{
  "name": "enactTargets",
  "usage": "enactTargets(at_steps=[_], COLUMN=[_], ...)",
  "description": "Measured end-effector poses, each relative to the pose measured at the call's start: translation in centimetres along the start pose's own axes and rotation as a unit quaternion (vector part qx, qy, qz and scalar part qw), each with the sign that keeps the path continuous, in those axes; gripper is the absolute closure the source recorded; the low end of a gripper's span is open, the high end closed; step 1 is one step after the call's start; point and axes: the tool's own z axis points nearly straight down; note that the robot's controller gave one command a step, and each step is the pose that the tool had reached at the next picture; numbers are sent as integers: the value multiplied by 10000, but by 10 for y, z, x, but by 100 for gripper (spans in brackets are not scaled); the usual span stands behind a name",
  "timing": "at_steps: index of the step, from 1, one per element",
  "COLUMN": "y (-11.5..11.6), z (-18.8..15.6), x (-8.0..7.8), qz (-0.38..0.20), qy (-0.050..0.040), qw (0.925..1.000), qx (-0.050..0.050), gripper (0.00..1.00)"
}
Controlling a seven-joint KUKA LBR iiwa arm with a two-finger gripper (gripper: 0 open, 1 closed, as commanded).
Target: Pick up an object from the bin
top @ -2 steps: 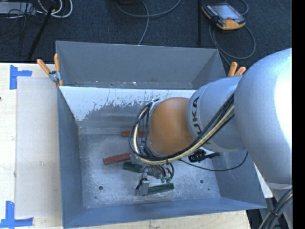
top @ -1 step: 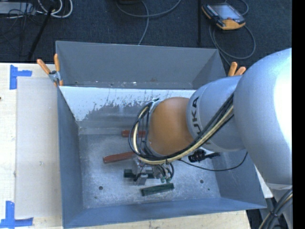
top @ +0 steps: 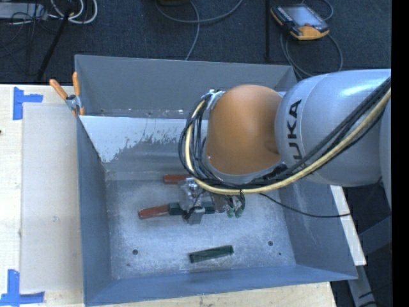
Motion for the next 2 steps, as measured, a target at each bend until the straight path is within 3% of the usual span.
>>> enactTargets(at_steps=[1,2], y=[43,26], z=[-1,-54], x=[14,-48], qz=[-530,-376], qy=[43,-4], qw=[9986,9993], qx=[-2,2], gripper=[100,100])
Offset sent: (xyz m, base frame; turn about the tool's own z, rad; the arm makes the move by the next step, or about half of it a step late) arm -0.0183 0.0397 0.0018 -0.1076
